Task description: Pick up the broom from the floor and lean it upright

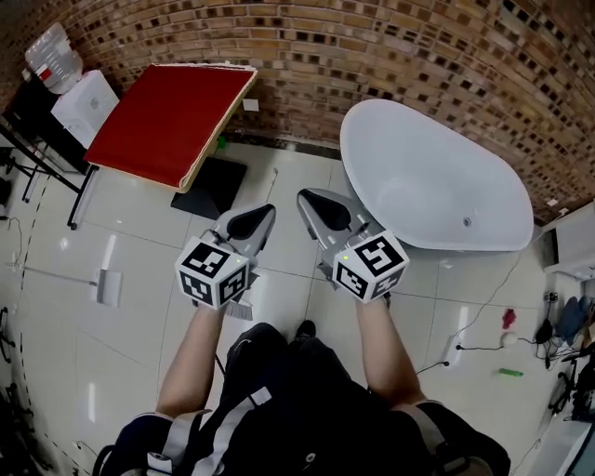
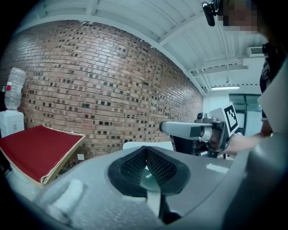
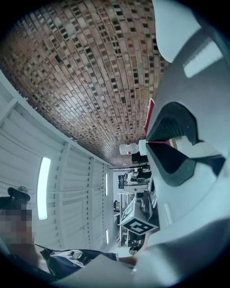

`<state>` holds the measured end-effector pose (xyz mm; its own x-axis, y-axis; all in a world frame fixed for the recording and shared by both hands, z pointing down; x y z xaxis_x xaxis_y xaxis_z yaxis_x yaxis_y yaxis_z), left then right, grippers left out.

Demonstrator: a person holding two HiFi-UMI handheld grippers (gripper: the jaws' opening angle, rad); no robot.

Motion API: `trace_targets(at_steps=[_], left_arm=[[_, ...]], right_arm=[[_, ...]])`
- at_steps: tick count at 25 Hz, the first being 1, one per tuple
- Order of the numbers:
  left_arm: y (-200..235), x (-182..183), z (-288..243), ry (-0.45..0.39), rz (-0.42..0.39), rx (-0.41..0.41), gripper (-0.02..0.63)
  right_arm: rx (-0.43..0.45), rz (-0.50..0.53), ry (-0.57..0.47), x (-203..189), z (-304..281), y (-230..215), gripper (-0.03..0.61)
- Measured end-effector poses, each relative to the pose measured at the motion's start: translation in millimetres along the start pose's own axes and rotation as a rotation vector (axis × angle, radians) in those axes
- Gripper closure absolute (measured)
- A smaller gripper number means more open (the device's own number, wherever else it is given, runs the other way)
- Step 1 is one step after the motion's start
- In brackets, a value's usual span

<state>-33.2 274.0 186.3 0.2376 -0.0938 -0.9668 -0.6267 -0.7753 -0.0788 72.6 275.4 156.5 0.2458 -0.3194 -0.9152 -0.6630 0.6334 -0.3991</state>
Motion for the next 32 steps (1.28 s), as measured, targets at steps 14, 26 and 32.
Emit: trace_targets(at_steps=[14, 26, 32], left_arm=[[140.7, -102.1, -151.6, 0.062, 0.072, -0.023, 0.614], [252.6, -258.4, -289.7, 0.228, 0.074, -0.007, 0.612], [278.4, -372.0, -342.2, 0.296, 0.131, 0.012, 0.612]], right_arm=[[-0.062, 0.023, 0.087, -37.7, -128.2, -151.5, 0.571], [-0.138, -0.049, 0.150, -139.9, -253.8, -298.6, 0.578], [-0.149, -0.077, 0.191, -237.6, -275.4, -370.2, 0.578]])
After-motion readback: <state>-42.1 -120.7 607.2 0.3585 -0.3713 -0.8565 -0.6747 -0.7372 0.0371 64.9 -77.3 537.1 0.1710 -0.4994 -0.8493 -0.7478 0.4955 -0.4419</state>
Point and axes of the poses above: the fingertips, and each gripper's own axes: z backward along the fingers, y to its left, x out of its top, the point moved 4 cm from there along z, backward along the fingers, and after that the axes turned 15 degrees about -z, right-handed, at the moved point
